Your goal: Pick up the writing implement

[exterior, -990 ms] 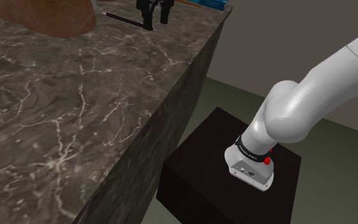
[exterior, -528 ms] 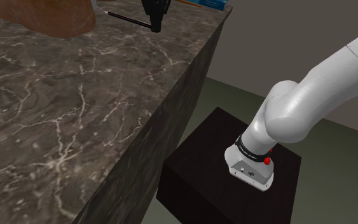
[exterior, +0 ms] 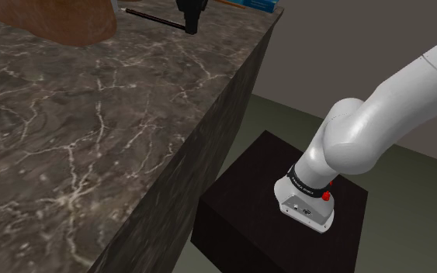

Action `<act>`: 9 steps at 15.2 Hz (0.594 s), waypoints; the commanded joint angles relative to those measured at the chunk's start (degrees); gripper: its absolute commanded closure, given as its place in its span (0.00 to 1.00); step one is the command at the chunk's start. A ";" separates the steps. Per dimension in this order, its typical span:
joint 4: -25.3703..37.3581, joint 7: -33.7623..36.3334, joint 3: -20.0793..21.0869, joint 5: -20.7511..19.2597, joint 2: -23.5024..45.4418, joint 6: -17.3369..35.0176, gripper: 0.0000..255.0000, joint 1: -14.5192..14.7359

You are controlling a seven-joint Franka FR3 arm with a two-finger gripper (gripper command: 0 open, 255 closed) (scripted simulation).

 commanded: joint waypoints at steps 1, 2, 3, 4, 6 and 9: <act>2.14 0.16 0.02 -0.06 0.62 -1.56 1.00 -0.01; 3.16 0.21 0.01 -0.09 0.85 -2.35 1.00 -0.02; 4.20 0.28 0.00 -0.12 1.10 -3.13 1.00 -0.03; 5.25 0.34 0.00 -0.15 1.37 -3.92 1.00 -0.04; 7.41 0.47 -0.01 -0.21 1.94 -5.51 1.00 -0.06; 10.80 0.68 0.00 -0.30 2.90 -7.93 1.00 -0.08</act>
